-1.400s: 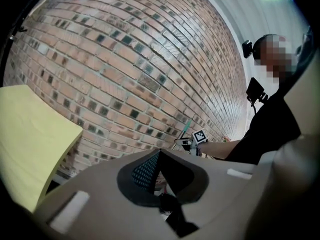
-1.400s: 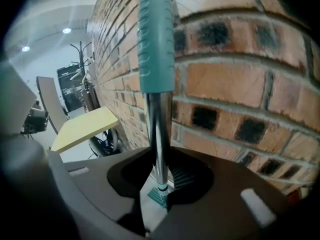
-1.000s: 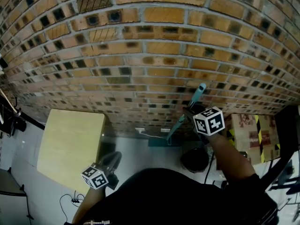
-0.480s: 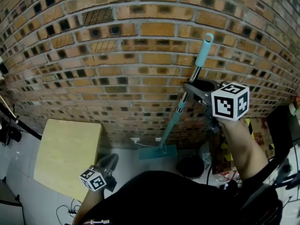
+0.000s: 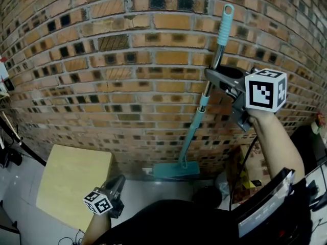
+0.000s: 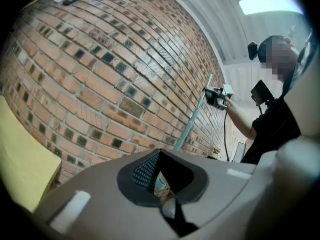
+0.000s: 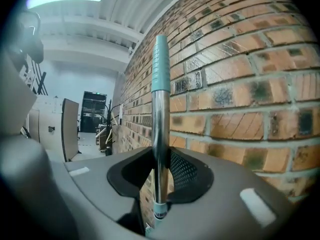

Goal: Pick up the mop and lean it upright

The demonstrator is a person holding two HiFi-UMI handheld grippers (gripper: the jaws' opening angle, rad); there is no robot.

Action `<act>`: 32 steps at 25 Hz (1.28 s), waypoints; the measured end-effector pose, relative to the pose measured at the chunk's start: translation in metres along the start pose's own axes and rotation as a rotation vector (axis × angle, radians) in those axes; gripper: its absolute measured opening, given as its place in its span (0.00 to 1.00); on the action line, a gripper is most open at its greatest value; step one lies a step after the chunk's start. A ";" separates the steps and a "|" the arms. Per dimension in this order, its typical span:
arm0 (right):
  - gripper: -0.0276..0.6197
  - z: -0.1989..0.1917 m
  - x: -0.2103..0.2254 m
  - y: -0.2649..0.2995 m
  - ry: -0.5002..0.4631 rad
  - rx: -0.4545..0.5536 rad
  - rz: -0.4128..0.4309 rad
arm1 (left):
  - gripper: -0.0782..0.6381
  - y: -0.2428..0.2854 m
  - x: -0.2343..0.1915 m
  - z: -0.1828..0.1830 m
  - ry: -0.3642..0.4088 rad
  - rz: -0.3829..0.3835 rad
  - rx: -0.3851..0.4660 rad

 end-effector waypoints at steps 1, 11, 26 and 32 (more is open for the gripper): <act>0.22 0.005 0.000 -0.002 0.001 0.004 -0.002 | 0.10 -0.002 0.000 0.008 0.006 0.002 0.019; 0.22 0.018 -0.011 -0.008 -0.012 0.006 0.016 | 0.10 -0.011 0.018 0.063 0.094 -0.006 0.119; 0.22 0.012 -0.014 -0.011 -0.002 0.004 0.029 | 0.10 -0.015 0.034 0.089 0.158 -0.013 0.147; 0.22 0.013 -0.016 -0.013 -0.006 0.010 0.032 | 0.10 -0.016 0.037 0.096 0.164 -0.018 0.156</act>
Point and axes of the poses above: the fingertips, and each gripper's own axes: y forward along the fingers, x to its right, z out of its top, the point moved 9 cm from there along -y, backward along the fingers, and after that the axes turned 2 degrees about y, right-handed, at the moved point
